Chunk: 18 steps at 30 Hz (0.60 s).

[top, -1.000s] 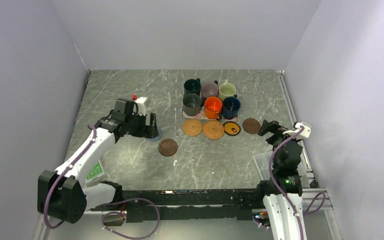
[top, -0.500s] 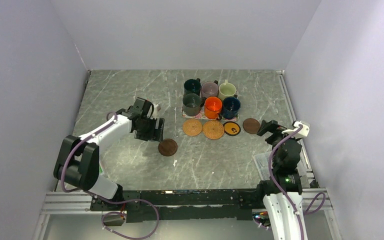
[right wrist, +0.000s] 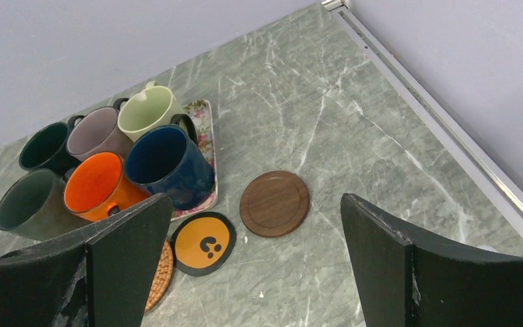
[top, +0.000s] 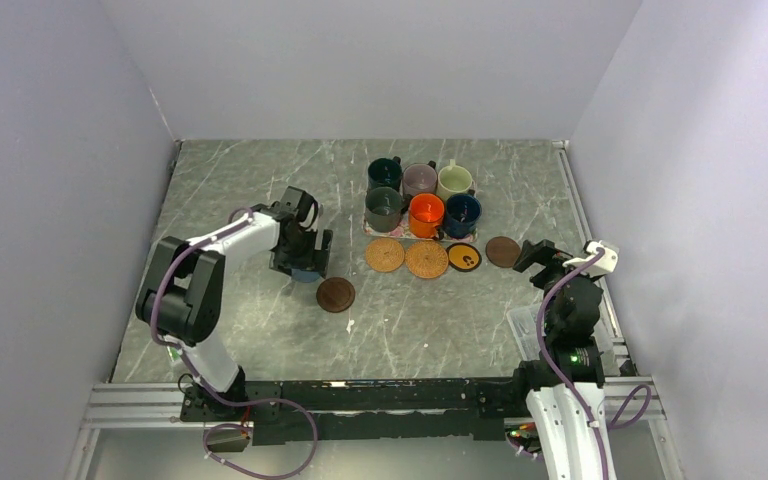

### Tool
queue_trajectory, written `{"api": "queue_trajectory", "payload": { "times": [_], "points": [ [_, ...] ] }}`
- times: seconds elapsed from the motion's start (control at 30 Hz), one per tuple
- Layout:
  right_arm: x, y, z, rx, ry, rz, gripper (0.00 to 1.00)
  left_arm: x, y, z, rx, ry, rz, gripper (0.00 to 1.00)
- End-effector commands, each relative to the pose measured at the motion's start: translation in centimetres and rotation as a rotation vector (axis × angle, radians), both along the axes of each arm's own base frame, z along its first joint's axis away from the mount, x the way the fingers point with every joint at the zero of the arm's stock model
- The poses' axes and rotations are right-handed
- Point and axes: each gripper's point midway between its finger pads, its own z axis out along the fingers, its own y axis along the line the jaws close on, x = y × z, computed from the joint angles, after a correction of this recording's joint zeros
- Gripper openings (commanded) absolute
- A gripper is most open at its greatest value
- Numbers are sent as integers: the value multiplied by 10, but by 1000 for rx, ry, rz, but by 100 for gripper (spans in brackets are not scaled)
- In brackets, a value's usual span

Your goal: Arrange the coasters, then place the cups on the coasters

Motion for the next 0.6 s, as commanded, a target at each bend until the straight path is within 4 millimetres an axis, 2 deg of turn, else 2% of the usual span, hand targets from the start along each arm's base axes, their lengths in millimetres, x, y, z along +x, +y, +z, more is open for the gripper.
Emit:
{"api": "queue_trajectory", "payload": {
  "times": [0.0, 0.17, 0.57],
  "points": [
    [1, 0, 28, -4, -80, 2, 100, 11, 2, 4, 21, -16, 12, 93],
    [3, 1, 27, 0, -78, 6, 100, 9, 13, -4, 85, 3, 12, 94],
    [2, 1, 28, 5, -89, 4, 100, 1, 23, -28, 162, 100, -1, 94]
  ]
}}
